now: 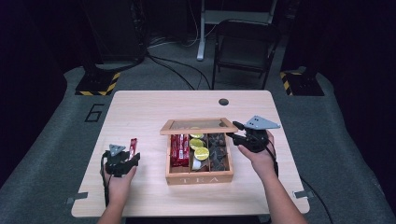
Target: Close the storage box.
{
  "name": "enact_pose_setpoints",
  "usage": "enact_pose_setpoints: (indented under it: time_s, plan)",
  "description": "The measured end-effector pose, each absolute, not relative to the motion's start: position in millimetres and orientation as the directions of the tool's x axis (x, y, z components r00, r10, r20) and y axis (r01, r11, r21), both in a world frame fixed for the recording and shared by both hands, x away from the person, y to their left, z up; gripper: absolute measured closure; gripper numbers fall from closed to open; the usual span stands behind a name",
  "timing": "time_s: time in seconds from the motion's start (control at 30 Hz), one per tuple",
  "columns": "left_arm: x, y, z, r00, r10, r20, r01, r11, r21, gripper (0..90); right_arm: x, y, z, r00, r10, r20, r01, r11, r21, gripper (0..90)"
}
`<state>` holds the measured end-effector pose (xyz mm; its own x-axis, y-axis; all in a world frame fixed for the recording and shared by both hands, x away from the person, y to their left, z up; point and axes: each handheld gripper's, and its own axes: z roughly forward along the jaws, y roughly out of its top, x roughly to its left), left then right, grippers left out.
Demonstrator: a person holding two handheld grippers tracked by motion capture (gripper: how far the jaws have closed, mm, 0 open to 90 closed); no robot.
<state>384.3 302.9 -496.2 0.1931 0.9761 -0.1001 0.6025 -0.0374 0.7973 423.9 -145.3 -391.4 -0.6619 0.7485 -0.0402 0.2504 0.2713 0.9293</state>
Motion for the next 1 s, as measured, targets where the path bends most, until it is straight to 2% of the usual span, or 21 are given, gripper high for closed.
enact_pose_setpoints:
  time_s: [0.73, 1.0]
  plan:
    - [384.2, 265.8, -451.8, 0.332, 0.938, -0.099, 0.551, -0.107, 0.827, 51.9, 423.5, -145.1, -391.0, -0.66, 0.75, -0.037, 0.254, 0.27, 0.929, 55.0]
    - [381.3, 254.5, -430.5, 0.375, 0.923, -0.088, 0.506, -0.125, 0.853, 51.5, 423.1, -145.1, -390.6, -0.661, 0.749, -0.041, 0.252, 0.274, 0.928, 54.9]
